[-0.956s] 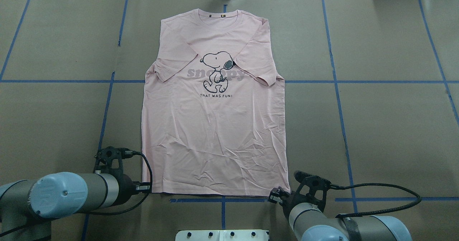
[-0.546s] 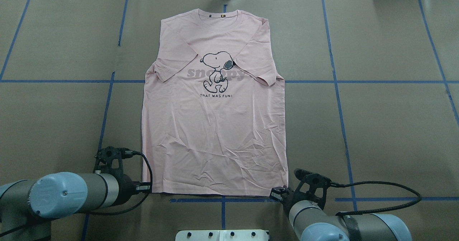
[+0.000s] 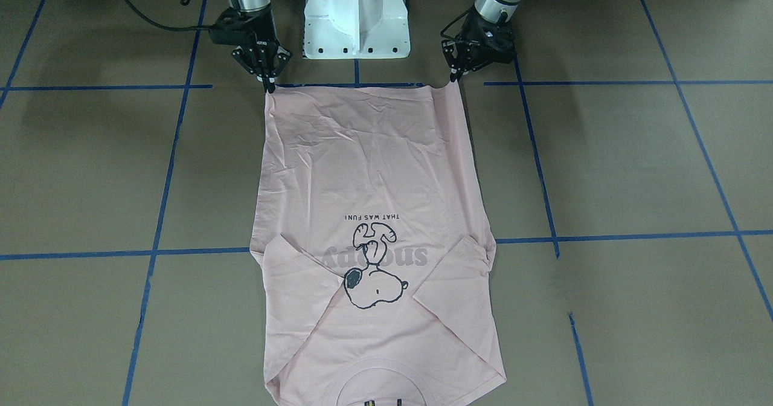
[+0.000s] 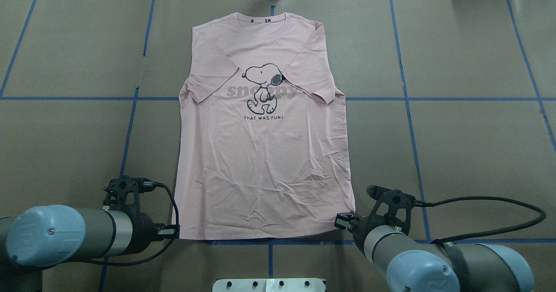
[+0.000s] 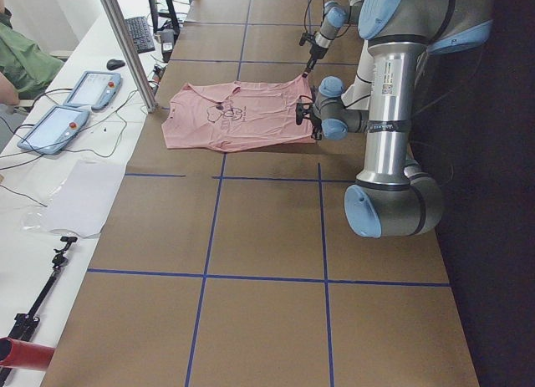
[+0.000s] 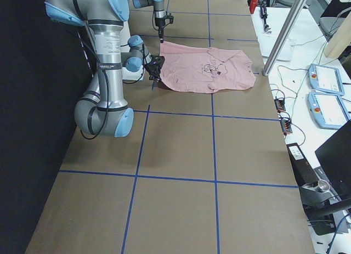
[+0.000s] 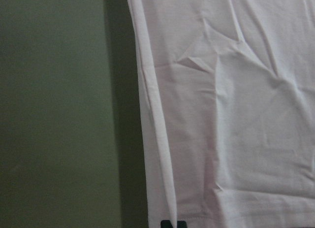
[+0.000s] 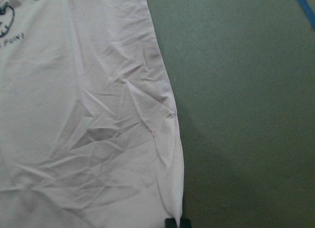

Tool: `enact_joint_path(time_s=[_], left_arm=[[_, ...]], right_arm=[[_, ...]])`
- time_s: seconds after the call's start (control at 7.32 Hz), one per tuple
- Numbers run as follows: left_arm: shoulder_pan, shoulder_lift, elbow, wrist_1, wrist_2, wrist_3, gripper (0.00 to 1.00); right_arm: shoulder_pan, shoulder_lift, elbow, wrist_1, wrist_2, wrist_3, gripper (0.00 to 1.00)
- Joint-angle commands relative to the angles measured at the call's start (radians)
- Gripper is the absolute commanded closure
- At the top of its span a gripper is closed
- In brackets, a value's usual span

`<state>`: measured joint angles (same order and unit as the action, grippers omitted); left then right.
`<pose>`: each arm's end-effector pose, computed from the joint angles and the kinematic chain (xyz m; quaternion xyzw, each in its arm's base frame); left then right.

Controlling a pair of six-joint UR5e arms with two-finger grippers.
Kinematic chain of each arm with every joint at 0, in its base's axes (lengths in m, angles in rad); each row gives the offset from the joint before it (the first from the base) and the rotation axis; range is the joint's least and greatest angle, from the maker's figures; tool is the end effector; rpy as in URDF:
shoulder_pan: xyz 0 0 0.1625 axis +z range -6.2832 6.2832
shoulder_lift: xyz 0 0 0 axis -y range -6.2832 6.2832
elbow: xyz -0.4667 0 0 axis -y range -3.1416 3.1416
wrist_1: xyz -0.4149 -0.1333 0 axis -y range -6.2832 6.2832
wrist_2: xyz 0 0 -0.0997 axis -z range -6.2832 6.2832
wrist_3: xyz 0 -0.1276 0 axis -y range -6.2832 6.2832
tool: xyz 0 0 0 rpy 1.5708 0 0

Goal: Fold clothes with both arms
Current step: 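Lift the hem with both grippers and fold it toward the collar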

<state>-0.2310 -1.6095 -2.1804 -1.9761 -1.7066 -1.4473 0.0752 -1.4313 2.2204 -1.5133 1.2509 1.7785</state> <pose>0.4679 -0.2292 0.3542 0.0307 0.5041 -0.0123 0.8630 -0.4995 -0.2115 0.3358 0.1180 -0.4142 0.1917 0.8819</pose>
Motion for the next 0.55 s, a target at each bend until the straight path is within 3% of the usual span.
enact_joint_path(time_s=[0.0, 0.14, 0.27, 0.41], left_arm=[[-0.013, 0.004, -0.32, 0.301, -0.1, 0.008, 1.0], [-0.049, -0.035, -0.476, 0.492, -0.164, 0.01, 1.0], [-0.153, -0.137, -0.525, 0.619, -0.233, 0.027, 1.0], [-0.18, -0.208, -0.5, 0.664, -0.249, 0.091, 1.0]], right_arm=[[-0.005, -0.012, 0.335, -0.284, 0.069, -0.019, 1.0], [0.015, 0.029, 0.505, -0.485, 0.134, -0.019, 1.0], [0.065, 0.13, 0.516, -0.584, 0.228, -0.025, 1.0], [0.093, 0.187, 0.487, -0.62, 0.237, -0.118, 1.0]])
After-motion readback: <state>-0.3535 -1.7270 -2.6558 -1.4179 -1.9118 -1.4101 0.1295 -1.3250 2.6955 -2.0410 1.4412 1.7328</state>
